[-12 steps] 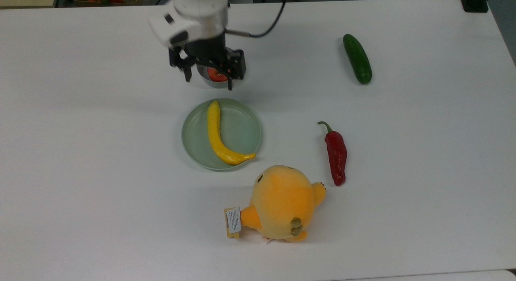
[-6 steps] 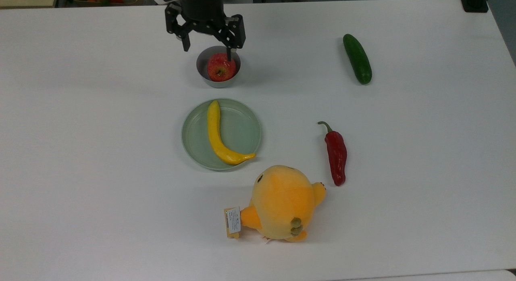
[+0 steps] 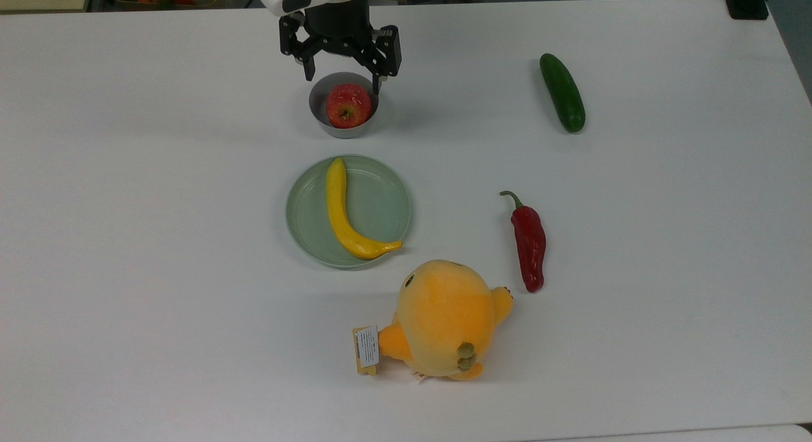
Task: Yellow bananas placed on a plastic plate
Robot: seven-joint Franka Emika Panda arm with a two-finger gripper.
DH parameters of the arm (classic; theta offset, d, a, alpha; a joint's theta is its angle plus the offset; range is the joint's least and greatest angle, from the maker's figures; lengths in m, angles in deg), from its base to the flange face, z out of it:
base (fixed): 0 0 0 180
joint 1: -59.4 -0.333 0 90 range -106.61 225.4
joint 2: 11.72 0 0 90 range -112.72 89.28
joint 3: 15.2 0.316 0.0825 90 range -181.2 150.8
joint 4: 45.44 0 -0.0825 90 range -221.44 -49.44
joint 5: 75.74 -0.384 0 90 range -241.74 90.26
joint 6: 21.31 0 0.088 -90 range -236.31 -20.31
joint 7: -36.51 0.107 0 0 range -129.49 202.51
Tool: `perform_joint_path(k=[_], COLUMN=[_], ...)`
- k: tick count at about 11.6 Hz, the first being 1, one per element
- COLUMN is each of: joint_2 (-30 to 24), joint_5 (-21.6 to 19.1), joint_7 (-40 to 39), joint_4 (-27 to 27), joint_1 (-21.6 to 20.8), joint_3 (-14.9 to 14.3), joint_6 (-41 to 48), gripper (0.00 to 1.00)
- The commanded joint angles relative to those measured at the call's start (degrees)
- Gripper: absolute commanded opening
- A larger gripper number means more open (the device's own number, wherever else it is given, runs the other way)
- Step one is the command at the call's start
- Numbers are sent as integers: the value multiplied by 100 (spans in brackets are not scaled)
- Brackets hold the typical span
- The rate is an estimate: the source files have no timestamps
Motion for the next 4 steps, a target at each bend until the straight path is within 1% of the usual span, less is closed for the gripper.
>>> perform_joint_path(k=[1,4], joint_2=[-172,-163], joint_5=[-111,-111], joint_7=[-4,-21], joint_4=[-214,-214], joint_1=[-110,-92], joint_3=[-137,-137], joint_6=[-79,-79], gripper=[100,100])
